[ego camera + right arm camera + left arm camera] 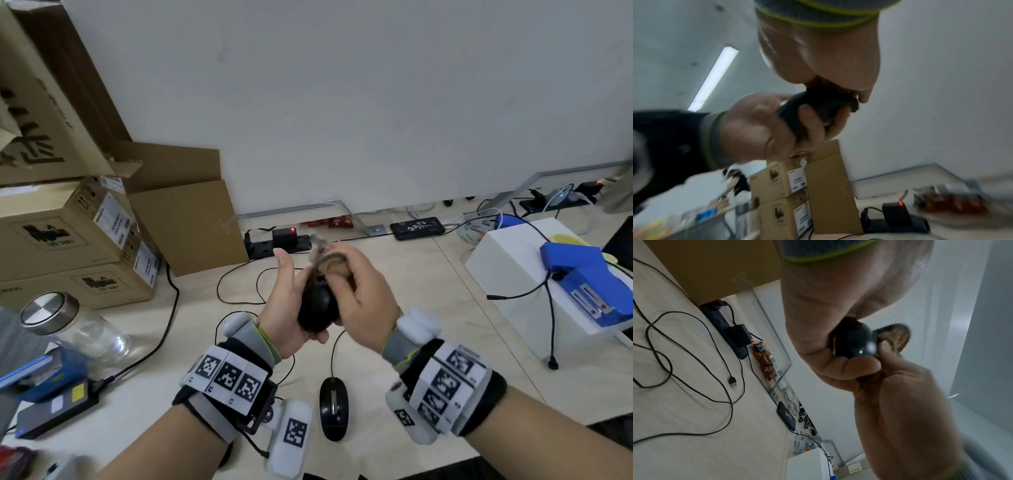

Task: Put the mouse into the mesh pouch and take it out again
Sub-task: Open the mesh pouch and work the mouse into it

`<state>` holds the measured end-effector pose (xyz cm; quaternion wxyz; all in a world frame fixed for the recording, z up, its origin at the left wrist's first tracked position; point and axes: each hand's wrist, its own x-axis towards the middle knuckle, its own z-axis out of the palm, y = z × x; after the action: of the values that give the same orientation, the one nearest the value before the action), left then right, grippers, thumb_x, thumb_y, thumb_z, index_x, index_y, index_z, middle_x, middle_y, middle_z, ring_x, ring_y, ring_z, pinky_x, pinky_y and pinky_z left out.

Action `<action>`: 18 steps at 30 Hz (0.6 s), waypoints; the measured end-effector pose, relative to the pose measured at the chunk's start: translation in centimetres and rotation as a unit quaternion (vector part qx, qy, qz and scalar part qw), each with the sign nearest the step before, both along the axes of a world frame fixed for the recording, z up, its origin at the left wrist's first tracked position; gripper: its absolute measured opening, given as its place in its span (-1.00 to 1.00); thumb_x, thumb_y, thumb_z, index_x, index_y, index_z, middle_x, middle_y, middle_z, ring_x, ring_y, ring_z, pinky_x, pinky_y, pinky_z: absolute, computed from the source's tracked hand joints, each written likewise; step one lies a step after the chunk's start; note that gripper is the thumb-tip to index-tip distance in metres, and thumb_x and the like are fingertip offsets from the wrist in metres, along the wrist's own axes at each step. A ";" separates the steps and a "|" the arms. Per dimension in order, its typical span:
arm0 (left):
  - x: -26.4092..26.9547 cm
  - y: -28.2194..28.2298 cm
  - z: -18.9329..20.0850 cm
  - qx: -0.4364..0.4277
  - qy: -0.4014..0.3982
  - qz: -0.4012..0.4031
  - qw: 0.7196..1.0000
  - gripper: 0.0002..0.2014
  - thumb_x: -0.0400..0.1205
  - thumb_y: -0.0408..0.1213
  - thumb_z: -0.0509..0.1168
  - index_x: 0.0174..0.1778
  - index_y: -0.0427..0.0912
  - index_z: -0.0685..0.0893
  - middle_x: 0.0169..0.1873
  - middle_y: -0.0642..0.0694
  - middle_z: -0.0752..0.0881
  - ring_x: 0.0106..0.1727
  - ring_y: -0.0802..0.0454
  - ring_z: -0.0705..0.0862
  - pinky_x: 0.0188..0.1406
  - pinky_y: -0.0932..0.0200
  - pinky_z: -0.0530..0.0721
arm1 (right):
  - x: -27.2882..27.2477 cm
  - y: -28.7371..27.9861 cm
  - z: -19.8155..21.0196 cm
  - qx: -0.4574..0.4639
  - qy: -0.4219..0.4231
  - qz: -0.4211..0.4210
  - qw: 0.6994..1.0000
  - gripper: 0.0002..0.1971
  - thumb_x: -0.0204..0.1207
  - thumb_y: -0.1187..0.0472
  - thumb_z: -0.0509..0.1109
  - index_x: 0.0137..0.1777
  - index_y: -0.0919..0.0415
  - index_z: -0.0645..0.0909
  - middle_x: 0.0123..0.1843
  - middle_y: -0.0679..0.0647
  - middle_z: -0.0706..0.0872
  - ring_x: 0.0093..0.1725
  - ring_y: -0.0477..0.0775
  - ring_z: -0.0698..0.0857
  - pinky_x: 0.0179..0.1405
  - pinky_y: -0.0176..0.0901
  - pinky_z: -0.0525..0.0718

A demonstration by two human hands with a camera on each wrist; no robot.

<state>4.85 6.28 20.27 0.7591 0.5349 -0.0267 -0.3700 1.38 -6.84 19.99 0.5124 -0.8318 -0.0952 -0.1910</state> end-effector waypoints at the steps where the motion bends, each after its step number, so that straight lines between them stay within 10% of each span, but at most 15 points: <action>1: 0.1 0.1 0.0 -0.022 0.014 0.006 1.000 0.02 0.41 0.57 -0.33 0.39 -0.14 0.57 -0.06 -0.23 0.79 -0.19 -0.16 0.78 -0.36 0.07 0.68 | -0.7 0.6 -0.1 -0.050 -0.048 0.035 0.997 -0.77 0.59 0.26 0.22 0.20 0.10 0.58 0.33 -0.03 0.66 0.38 0.00 0.58 0.40 0.07 0.51; 4: 0.3 0.5 0.2 -0.068 0.050 0.010 0.996 0.07 0.36 0.62 -0.21 0.39 -0.19 0.61 0.30 -0.24 0.69 0.32 -0.19 0.66 0.37 -0.20 0.51 | -1.7 1.3 -1.0 -0.165 -0.108 0.081 0.977 -0.77 0.66 0.17 0.17 0.22 0.13 0.58 0.46 0.03 0.58 0.60 0.09 0.37 0.61 0.18 0.21; 9: 0.1 0.6 0.0 0.005 -0.044 -0.018 0.999 -0.17 0.50 0.48 -0.18 0.21 -0.11 0.65 -0.22 -0.16 0.74 -0.33 -0.09 0.67 -0.59 0.19 0.53 | 0.2 -1.1 -1.2 -0.062 -0.054 0.029 0.996 -0.77 0.63 0.19 0.18 0.22 -0.02 0.52 0.33 -0.14 0.63 0.41 -0.05 0.57 0.49 0.14 0.43; 13: 0.0 0.8 -0.4 0.026 -0.091 -0.022 0.995 -0.48 0.49 0.01 0.37 0.25 -0.29 0.57 -0.08 -0.25 0.69 -0.34 -0.07 0.66 -0.60 0.22 0.49 | 2.4 -2.6 -1.7 0.121 0.083 -0.070 0.987 -0.88 0.61 0.20 0.25 0.00 -0.05 0.56 -0.09 -0.17 0.72 -0.08 -0.21 0.66 0.04 -0.15 0.59; 18: 0.4 1.1 -1.0 0.091 -0.169 0.025 0.981 -0.42 0.24 -0.10 0.53 0.14 -0.26 0.61 -0.17 -0.21 0.71 -0.24 -0.09 0.64 -0.39 0.11 0.51 | 2.8 -3.7 -1.6 0.239 0.110 -0.140 0.954 -0.79 0.68 0.31 0.24 -0.13 0.03 0.57 -0.32 -0.26 0.69 -0.31 -0.26 0.59 -0.17 -0.22 0.51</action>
<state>5.25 7.42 19.24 0.7008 0.6568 -0.1076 -0.2565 4.17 -10.57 18.40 0.6720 -0.7057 0.1276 -0.1847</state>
